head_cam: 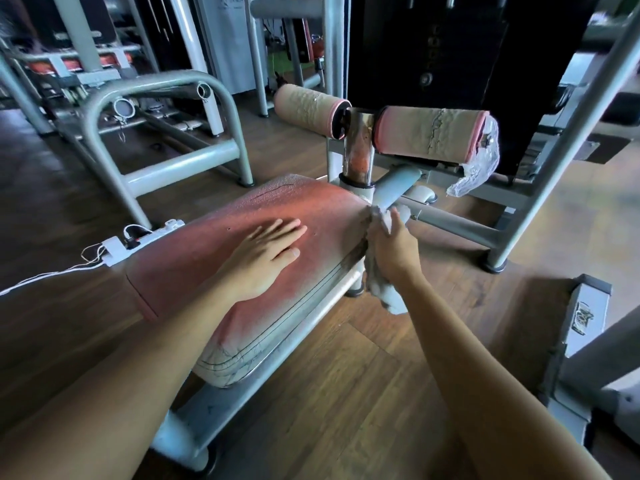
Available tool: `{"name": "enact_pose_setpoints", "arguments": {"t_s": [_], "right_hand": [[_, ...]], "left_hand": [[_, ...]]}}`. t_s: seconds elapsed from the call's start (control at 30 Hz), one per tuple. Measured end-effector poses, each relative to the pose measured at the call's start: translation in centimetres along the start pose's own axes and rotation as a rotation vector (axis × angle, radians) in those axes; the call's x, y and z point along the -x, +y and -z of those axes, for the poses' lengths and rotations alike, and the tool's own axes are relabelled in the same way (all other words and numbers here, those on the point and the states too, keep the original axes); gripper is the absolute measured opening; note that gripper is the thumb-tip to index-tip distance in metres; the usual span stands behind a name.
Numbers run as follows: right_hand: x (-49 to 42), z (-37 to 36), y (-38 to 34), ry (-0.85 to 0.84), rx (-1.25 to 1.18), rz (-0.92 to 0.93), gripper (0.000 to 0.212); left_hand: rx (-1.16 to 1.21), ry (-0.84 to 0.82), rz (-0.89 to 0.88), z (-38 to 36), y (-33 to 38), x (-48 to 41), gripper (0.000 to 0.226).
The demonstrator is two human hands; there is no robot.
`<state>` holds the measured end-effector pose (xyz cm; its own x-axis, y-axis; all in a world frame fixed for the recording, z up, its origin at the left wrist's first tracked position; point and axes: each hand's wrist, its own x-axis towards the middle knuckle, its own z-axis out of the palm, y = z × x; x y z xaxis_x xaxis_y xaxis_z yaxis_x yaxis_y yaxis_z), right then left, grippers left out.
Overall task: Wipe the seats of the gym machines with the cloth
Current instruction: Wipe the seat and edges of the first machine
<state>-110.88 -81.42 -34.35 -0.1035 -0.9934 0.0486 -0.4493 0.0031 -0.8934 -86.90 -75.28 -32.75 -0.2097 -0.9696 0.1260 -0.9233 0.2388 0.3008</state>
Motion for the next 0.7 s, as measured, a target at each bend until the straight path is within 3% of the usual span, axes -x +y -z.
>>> {"name": "enact_pose_setpoints", "arguments": {"t_s": [0.17,0.23,0.33,0.4,0.5,0.6,0.7], "right_hand": [[-0.4,2.1,-2.1,0.184,0.102,0.197,0.041],[-1.6,1.4,-3.4,0.155,0.227,0.334,0.037],[-4.6,-1.3,-3.7,-0.026,0.489,0.480,0.037],[-5.8,-2.9,-2.8,-0.106,0.644,0.460,0.040],[-5.6,-3.8,-1.3,-0.034,0.725,0.439,0.048],[-4.5,-4.0,-1.6,0.058,0.713,0.357,0.044],[-4.2,-4.1,-2.3,0.091,0.628,0.315,0.046]], "left_hand": [[0.093,0.055,0.017,-0.4,-0.7,-0.2,0.048],[0.140,0.085,-0.006,-0.6,-1.0,-0.4,0.048],[0.138,0.111,-0.057,-0.3,-1.5,-0.6,0.048],[0.056,0.104,-0.087,0.4,-1.9,-1.0,0.046],[0.013,0.154,-0.068,1.3,-3.3,-2.3,0.039],[0.044,0.207,-0.002,1.0,-4.0,-2.2,0.046],[-0.009,0.150,-0.002,0.6,-3.5,-1.7,0.051]]}}
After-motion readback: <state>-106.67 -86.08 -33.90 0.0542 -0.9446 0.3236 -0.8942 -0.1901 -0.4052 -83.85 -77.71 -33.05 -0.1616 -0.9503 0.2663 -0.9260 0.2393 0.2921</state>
